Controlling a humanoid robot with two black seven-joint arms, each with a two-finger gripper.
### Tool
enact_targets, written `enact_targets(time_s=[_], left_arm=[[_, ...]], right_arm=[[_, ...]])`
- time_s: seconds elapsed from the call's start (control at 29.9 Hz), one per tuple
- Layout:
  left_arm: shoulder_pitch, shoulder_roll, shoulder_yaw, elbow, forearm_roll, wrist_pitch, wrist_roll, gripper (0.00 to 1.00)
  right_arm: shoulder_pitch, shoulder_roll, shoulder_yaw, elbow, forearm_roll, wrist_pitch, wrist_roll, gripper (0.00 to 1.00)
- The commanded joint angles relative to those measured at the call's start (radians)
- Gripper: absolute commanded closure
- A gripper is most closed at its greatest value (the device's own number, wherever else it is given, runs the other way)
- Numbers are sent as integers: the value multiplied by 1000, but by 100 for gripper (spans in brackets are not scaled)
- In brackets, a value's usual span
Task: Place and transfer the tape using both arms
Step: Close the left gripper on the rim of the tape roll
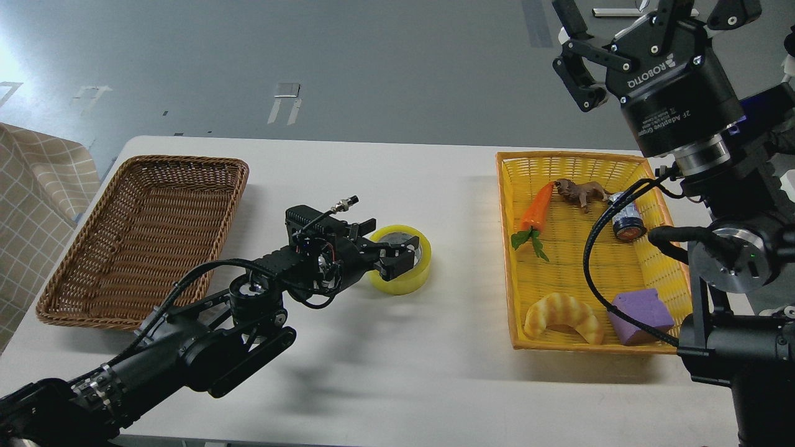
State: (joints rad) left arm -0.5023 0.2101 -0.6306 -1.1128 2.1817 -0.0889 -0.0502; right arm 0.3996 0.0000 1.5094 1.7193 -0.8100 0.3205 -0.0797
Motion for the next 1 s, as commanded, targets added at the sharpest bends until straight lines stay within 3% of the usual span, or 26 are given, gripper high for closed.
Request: enact_targets(time_s=[0.0, 0.3, 0.43, 0.77, 0.97], left_arm=[[-28, 2, 31, 33, 0, 0, 0, 3], [-45, 0, 35, 88, 0, 0, -7, 8], [-44, 8, 35, 99, 0, 0, -10, 19], [-48, 18, 37, 159, 0, 0, -13, 19], [-51, 43, 62, 162, 0, 0, -31, 28]], right_arm=[[-2, 0, 2, 0, 0, 0, 0, 0], [-13, 0, 18, 0, 0, 0, 0, 0], [-15, 0, 18, -1, 0, 0, 0, 0], [-16, 0, 17, 0, 0, 0, 0, 0], [-18, 0, 17, 0, 0, 0, 0, 0]])
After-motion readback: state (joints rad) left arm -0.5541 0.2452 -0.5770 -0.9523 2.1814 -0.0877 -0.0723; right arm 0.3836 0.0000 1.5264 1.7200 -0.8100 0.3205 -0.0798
